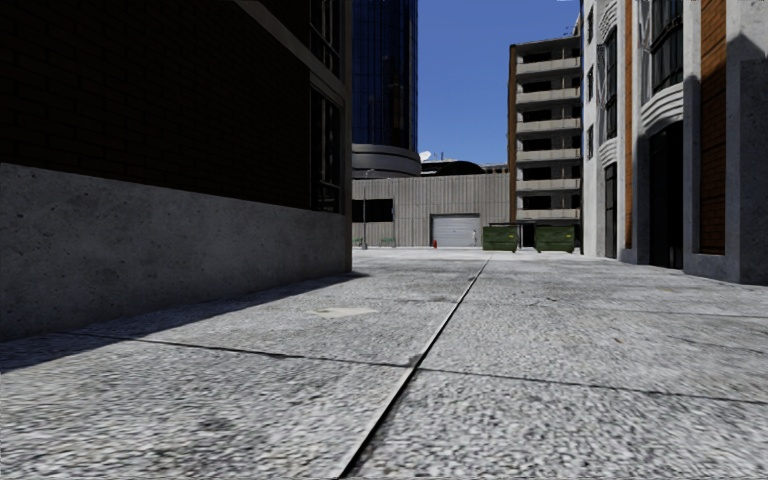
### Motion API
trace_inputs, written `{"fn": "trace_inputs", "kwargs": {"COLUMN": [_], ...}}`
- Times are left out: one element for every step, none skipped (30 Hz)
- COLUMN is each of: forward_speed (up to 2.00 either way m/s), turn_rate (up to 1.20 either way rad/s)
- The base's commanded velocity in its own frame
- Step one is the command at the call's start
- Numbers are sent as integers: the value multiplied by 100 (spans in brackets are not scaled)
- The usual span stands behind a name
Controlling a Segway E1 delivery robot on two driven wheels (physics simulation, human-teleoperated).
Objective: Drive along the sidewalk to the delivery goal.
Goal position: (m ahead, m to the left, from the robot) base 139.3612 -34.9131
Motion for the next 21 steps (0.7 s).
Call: {"fn": "trace_inputs", "kwargs": {"forward_speed": [200,200,200,200,200,200,200,200,200,200,200,200,200,200,200,200,200,200,200,200,200], "turn_rate": [-30,-31,-31,-27,-15,-15,-8,-3,0,0,0,0,0,0,0,0,0,0,0,0,0]}}
